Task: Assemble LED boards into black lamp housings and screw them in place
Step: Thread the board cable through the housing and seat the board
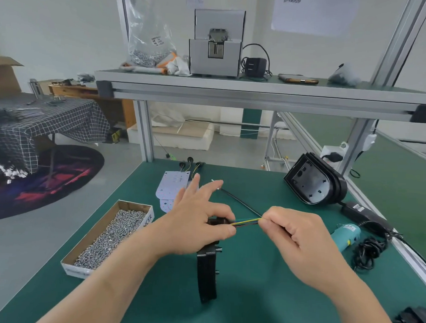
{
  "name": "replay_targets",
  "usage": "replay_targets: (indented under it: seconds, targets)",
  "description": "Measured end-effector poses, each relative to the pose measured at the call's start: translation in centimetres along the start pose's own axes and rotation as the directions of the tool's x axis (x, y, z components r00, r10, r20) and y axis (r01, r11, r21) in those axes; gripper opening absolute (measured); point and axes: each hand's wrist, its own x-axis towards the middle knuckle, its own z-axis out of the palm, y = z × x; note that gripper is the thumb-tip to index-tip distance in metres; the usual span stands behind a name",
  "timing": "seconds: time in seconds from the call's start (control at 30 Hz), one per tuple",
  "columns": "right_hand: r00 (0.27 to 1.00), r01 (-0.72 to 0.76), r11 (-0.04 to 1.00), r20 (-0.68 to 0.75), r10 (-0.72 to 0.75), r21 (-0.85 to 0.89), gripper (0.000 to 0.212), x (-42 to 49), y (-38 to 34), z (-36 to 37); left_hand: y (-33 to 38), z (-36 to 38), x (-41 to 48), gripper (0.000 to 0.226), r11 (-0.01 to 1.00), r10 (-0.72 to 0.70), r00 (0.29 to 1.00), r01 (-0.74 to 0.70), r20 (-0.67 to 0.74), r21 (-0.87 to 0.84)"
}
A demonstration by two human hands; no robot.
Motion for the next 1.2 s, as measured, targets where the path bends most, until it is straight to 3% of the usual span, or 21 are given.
replay_targets:
  seconds: [0.17, 0.23, 0.37, 0.5, 0.6, 0.67, 0.73, 0.8, 0.83, 0.9, 1.03, 1.2]
  targets:
    - [0.998, -0.05, 0.998, 0.043, 0.049, 0.029, 0.034, -0.7, 0.5, -0.5, 0.0, 0.0, -0.1, 0.004, 0.992, -0.053, 0.998, 0.055, 0.023, -0.109]
    - [0.992, -0.105, 0.994, 0.076, 0.103, 0.028, 0.029, -0.4, 0.6, -1.0, 0.3, 0.3, 0.5, 0.002, 0.996, -0.047, 0.999, 0.048, 0.014, -0.08]
    - [0.944, -0.164, 0.973, 0.259, 0.202, -0.16, 0.022, 1.0, -0.8, -1.7, 0.8, 0.8, 1.8, 0.005, 0.992, -0.117, 0.993, 0.116, -0.017, -0.055]
    - [0.88, -0.196, 0.941, 0.375, 0.293, -0.275, 0.038, 3.3, -3.0, 0.7, 1.3, 1.3, 2.6, 0.008, 0.994, -0.113, 0.993, 0.113, -0.014, -0.002]
    - [0.84, -0.271, 0.948, 0.44, 0.318, -0.169, 0.037, 4.4, -3.1, 1.9, 0.5, 0.9, 2.6, 0.019, 0.993, -0.051, 0.999, 0.052, 0.011, -0.105]
    - [0.842, -0.303, 0.952, 0.454, 0.291, -0.048, 0.034, 4.3, -2.4, 1.8, -1.0, 0.0, 2.1, 0.044, 0.901, -0.018, 0.998, 0.044, 0.065, -0.432]
    - [0.85, -0.34, 0.937, 0.45, 0.273, 0.074, 0.032, 3.6, -1.5, 1.6, -3.3, -0.5, 1.5, 0.067, 0.643, 0.02, 0.998, 0.037, 0.065, -0.765]
    - [0.851, -0.381, 0.908, 0.45, 0.271, 0.174, 0.037, 3.1, -0.9, 1.8, -6.1, 0.1, 1.3, 0.088, 0.414, 0.058, 0.996, 0.032, 0.062, -0.91]
    - [0.852, -0.386, 0.902, 0.451, 0.267, 0.194, 0.042, 2.9, -0.7, 1.9, -7.2, 0.8, 1.4, 0.098, 0.39, 0.1, 0.992, 0.037, 0.082, -0.92]
    - [0.858, -0.376, 0.902, 0.446, 0.253, 0.212, 0.043, 2.7, -0.6, 2.3, -8.3, 2.4, 1.7, 0.105, 0.439, 0.162, 0.975, 0.067, 0.153, -0.896]
    - [0.889, -0.341, 0.918, 0.386, 0.246, 0.2, 0.036, 2.5, -0.3, 2.3, -7.9, 4.4, 3.3, 0.089, 0.413, 0.242, 0.943, 0.114, 0.229, -0.904]
    - [0.929, -0.3, 0.912, 0.304, 0.212, 0.28, 0.028, 1.8, 0.3, 2.4, -7.8, 5.9, 3.9, 0.042, 0.231, 0.216, 0.975, -0.001, 0.05, -0.973]
